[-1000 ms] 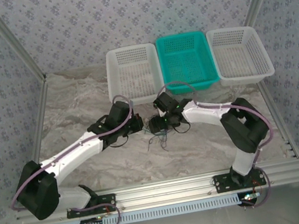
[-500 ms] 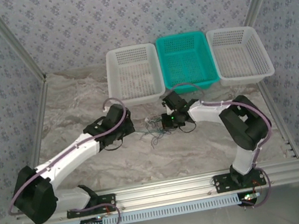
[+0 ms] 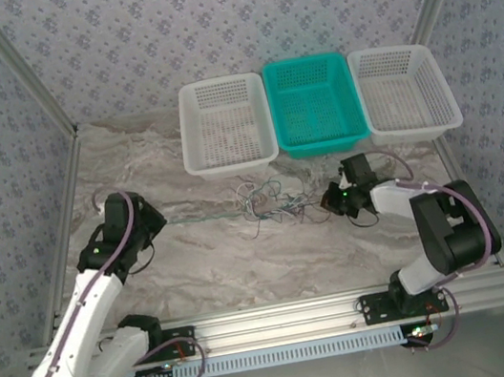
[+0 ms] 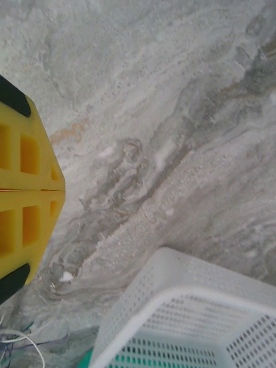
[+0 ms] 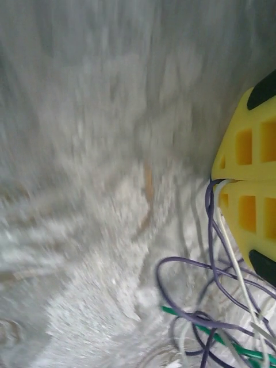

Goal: Untangle the cables

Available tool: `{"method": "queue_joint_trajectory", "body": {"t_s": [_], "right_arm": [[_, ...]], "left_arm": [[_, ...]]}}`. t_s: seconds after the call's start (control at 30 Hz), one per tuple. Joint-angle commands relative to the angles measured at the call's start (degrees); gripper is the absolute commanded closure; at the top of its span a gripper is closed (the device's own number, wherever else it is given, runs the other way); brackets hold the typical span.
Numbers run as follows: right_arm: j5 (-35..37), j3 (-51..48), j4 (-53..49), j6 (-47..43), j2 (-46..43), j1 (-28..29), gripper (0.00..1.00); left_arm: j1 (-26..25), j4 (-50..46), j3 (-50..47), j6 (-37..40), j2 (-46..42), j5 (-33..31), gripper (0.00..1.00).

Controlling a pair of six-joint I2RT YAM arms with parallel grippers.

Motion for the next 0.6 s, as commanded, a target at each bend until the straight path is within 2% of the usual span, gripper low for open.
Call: {"method": "queue_joint_trajectory", "body": {"t_s": [0.0,0.1,0.17,0.2,0.27,0.3,0.33,0.43,0.57], "right_arm": [[5.7,-3.6,-2.5,4.6,-3.9,-5.2,1.00],[8.0,-2.9,-4.3,1.5,-6.7,-4.5,1.00],[9.6,-1.4,-5.6,-2.2,-7.5,-0.3,1.00],[10.9,0.1,-7.3,-4.5,-7.6,2.7,0.97],[10.9,2.3,-9.1,-9.5,-7.9,8.0,0.74],[10.8,3.2,-9.7,-11.3,-8.8,10.2,0.59],[11.0,3.4,-9.8,-12.6,-10.3,11.8,0.48],[10.7,3.5,-9.7,-15.8,-16.4,14.1,0.32],[12.9,6.4,-11.8,-21.3,-22.6,17.6,0.22]], "left_arm": [[2.4,-4.9,3.1,3.5,0.2,-1.4,1.00],[2.9,-1.8,2.6,4.5,0.5,2.4,1.00],[2.7,4.4,1.0,5.4,1.6,9.5,1.00],[2.3,8.3,0.0,5.6,2.5,13.2,1.00],[0.6,13.1,-1.0,6.1,4.6,16.9,1.00],[-1.1,14.3,-0.9,7.1,5.8,17.2,1.00],[-2.9,14.6,-0.3,8.5,6.9,16.8,1.00],[-6.9,14.3,1.3,12.2,9.6,15.2,1.00],[-8.5,14.4,2.3,14.1,11.9,15.1,1.00]]}}
